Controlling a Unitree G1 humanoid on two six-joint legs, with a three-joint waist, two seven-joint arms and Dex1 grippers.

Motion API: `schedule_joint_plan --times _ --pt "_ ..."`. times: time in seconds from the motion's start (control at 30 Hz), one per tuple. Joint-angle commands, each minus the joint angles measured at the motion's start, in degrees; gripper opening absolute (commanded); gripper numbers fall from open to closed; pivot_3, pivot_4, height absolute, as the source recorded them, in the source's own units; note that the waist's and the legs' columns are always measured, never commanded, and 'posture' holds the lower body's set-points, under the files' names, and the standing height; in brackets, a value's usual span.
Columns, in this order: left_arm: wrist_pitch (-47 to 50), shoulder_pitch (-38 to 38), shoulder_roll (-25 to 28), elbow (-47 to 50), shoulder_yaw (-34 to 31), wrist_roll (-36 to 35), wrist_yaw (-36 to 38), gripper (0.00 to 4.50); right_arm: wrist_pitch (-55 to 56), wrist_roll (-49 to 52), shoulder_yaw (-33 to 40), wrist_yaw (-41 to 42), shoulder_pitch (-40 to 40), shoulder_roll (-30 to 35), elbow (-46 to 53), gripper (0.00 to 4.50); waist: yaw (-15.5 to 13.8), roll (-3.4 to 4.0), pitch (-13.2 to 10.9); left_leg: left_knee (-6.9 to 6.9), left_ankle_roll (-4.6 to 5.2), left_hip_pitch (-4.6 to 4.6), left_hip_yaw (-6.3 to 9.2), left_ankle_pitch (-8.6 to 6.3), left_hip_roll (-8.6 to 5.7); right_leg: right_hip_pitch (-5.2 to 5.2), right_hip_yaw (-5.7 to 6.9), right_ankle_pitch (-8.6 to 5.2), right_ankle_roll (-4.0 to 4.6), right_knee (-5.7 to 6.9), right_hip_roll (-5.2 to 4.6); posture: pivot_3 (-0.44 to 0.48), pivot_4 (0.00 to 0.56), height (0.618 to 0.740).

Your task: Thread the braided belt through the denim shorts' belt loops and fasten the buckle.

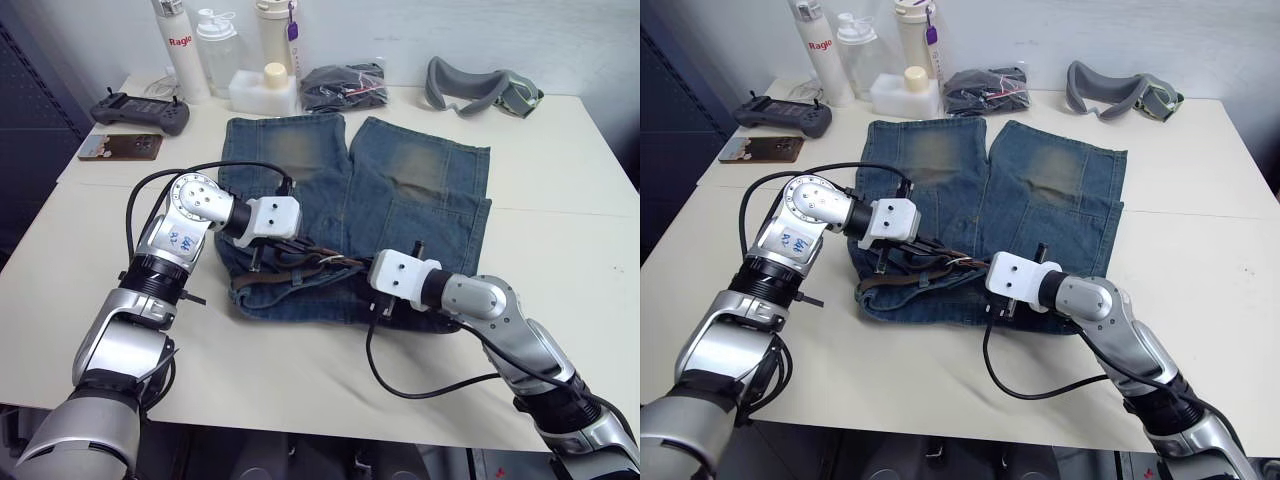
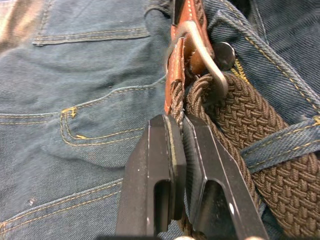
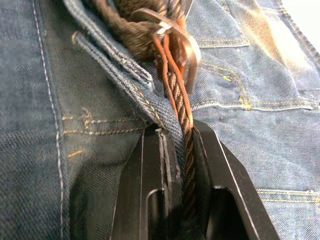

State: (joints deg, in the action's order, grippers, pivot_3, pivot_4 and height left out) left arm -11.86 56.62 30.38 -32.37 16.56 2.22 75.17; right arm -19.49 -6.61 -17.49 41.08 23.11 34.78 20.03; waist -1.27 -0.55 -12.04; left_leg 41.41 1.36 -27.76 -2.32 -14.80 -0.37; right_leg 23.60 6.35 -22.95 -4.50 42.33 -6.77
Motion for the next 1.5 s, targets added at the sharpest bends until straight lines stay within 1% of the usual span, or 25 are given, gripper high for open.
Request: schedule_joint_plan --times 0.03,0.2,0.37,0.67,0.77,0.9,0.97,1.0,1.07,1.1,1.2,1.23,1.3,1.37,1.43,1.5 --pt "-2.0 1.7 0.4 0.3 0.1 0.4 0.9 0.00 0.3 0.1 3.2 -0.8 1.2 0.1 2.4 0.04 0.0 0.00 0.0 0.00 0.00 0.00 0.00 0.00 0.00 0.01 0.00 0.00 0.00 0.01 0.00 0.000 0.150 0.656" --pt "-3.2 3.4 0.4 -1.3 -0.2 0.6 0.8 0.00 0.3 -0.3 2.9 -0.9 1.3 0.0 1.8 0.04 0.0 0.00 0.0 0.11 0.00 -0.13 0.00 0.00 0.00 0.10 0.01 0.00 0.00 0.11 0.00 0.000 0.150 0.656" --pt "-2.3 3.2 -2.6 -1.0 0.1 0.0 -0.4 0.00 -0.9 0.8 1.5 -0.5 1.6 -2.1 2.7 0.04 0.0 0.00 0.0 0.20 0.01 -0.24 0.04 0.00 0.00 0.17 0.03 0.00 0.01 0.18 0.00 0.000 0.150 0.656" --pt "5.5 -0.2 -5.8 2.8 1.5 1.9 -3.4 0.00 -5.1 3.9 2.0 2.2 0.1 -3.6 4.8 0.04 0.1 -0.01 0.0 0.42 0.04 -0.30 0.07 -0.01 0.02 0.21 0.05 -0.04 0.06 0.38 0.00 0.000 0.150 0.656" --pt "8.4 -0.3 -6.9 3.7 1.6 2.2 -4.3 0.00 -8.0 6.5 2.9 2.9 -0.4 -4.5 5.5 0.04 0.1 -0.02 0.0 0.47 0.07 -0.31 0.07 -0.03 0.02 0.20 0.04 -0.04 0.06 0.41 0.00 0.000 0.150 0.656" --pt "13.1 -2.0 -8.7 7.6 2.2 1.8 -4.4 0.00 -12.8 9.8 4.2 2.6 -1.0 -6.6 6.3 0.04 0.1 -0.02 0.0 0.51 0.10 -0.32 0.07 -0.05 0.02 0.20 0.03 -0.04 0.06 0.44 -0.01 0.000 0.150 0.656" --pt "15.8 -3.6 -8.7 10.4 2.8 1.8 -4.0 0.00 -15.7 11.7 5.5 2.5 -1.7 -7.2 6.9 1.09 0.1 -0.02 0.0 0.52 0.10 -0.32 0.08 -0.05 0.03 0.20 0.04 -0.05 0.08 0.45 0.00 0.000 0.150 0.656" --pt "17.1 -4.6 -8.4 11.9 3.2 2.0 -3.9 0.00 -17.4 12.9 6.4 2.6 -2.2 -7.1 7.4 1.35 0.1 -0.02 0.0 0.52 0.10 -0.32 0.08 -0.05 0.04 0.20 0.04 -0.05 0.08 0.44 0.00 0.000 0.150 0.656" --pt "19.0 -6.3 -7.9 14.1 3.5 2.3 -4.0 0.00 -21.4 15.7 8.9 2.6 -2.8 -7.0 8.6 2.35 0.1 -0.04 0.0 0.53 0.10 -0.32 0.08 -0.05 0.04 0.20 0.02 -0.05 0.09 0.45 0.00 0.000 0.150 0.656" --pt "19.6 -6.7 -7.7 14.8 3.6 2.3 -4.1 0.00 -22.7 16.7 9.6 2.4 -2.8 -6.9 9.0 2.77 0.0 -0.05 0.0 0.53 0.11 -0.32 0.09 -0.06 0.04 0.18 0.02 -0.05 0.09 0.45 0.00 0.000 0.150 0.656" --pt "20.6 -7.6 -7.2 16.2 4.0 2.5 -4.2 0.00 -24.9 18.4 12.2 0.7 -1.8 -6.5 9.2 4.26 0.0 -0.06 0.1 0.58 0.13 -0.32 0.09 -0.06 0.03 0.17 0.02 -0.05 0.09 0.45 -0.01 0.000 0.150 0.656" --pt "20.8 -7.7 -7.0 16.6 4.1 2.5 -4.1 0.00 -26.2 19.8 13.6 0.7 -1.4 -6.0 9.5 4.48 0.0 -0.06 0.1 0.59 0.13 -0.32 0.09 -0.07 0.03 0.17 0.02 -0.05 0.09 0.46 -0.01 0.000 0.150 0.656" --pt "21.0 -7.8 -6.8 16.8 4.2 2.5 -4.1 0.00 -28.3 23.0 16.3 1.9 -1.1 -4.8 10.3 4.48 0.0 -0.06 0.1 0.60 0.13 -0.32 0.08 -0.07 0.03 0.18 0.01 -0.05 0.09 0.47 -0.01 0.000 0.150 0.656" --pt "21.2 -7.9 -6.7 17.1 4.3 2.4 -4.1 0.00 -29.2 24.6 17.1 2.0 -1.0 -4.1 10.6 4.48 0.0 -0.08 0.1 0.60 0.15 -0.32 0.08 -0.08 0.03 0.18 0.01 -0.05 0.09 0.46 -0.02 0.000 0.150 0.656" --pt "21.0 -7.7 -6.3 16.8 4.3 2.3 -4.0 0.00 -30.1 27.0 21.7 4.0 -0.6 -0.7 8.4 4.48 -0.1 -0.07 0.1 0.60 0.15 -0.31 0.08 -0.08 0.04 0.17 0.01 -0.05 0.09 0.46 -0.01 0.000 0.150 0.656" --pt "20.7 -7.5 -6.2 16.4 4.3 2.3 -3.9 0.00 -29.7 28.3 24.7 5.3 -0.5 2.2 6.1 4.48 -0.1 -0.07 0.1 0.60 0.17 -0.31 0.07 -0.09 0.03 0.17 0.01 -0.05 0.09 0.45 -0.02 0.000 0.150 0.656"
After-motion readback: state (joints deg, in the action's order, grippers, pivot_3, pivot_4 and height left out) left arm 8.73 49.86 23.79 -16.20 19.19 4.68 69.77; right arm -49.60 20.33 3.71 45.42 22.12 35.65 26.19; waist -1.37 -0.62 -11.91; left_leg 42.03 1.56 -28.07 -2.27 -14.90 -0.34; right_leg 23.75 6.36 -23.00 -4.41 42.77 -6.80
